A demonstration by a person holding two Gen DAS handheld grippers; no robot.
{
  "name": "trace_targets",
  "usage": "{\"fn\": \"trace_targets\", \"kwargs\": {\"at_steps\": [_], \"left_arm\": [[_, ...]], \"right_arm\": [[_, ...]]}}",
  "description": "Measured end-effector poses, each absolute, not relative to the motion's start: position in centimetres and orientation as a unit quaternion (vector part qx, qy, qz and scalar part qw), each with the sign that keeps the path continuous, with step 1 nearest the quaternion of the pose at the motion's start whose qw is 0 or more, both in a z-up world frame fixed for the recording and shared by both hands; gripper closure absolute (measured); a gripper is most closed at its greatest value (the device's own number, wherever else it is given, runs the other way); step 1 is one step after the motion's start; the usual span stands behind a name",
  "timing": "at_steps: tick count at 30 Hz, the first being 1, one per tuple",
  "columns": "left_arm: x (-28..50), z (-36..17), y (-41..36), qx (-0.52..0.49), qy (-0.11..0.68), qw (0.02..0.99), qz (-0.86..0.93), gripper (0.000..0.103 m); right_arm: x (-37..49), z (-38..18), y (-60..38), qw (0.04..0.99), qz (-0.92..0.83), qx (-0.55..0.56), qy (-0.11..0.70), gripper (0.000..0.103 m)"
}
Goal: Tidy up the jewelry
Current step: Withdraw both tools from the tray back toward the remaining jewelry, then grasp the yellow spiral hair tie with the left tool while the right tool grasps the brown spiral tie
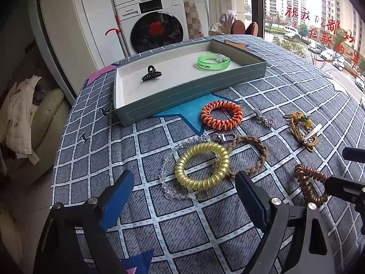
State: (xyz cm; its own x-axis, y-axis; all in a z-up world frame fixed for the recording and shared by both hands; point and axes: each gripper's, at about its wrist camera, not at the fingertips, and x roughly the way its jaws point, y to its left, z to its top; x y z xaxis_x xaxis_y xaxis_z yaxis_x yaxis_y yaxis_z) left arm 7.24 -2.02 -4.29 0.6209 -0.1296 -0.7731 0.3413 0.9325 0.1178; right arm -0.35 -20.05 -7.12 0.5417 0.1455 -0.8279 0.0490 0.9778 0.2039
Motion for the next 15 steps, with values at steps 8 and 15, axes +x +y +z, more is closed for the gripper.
{"fn": "trace_targets", "kwargs": {"at_steps": [8,15], "left_arm": [[7.5,-4.6,-2.8,0.141,0.414,0.888,-0.145,0.010],[7.8,-4.7,-2.6,0.128,0.424,0.884,-0.149,0.022]], "right_arm": [[-0.1,-7.7,-18.1,0.871,0.034,0.055,0.487,0.040],[-0.3,-7.8,-16.9,0.873,0.031,0.013,0.486,0.051]]}}
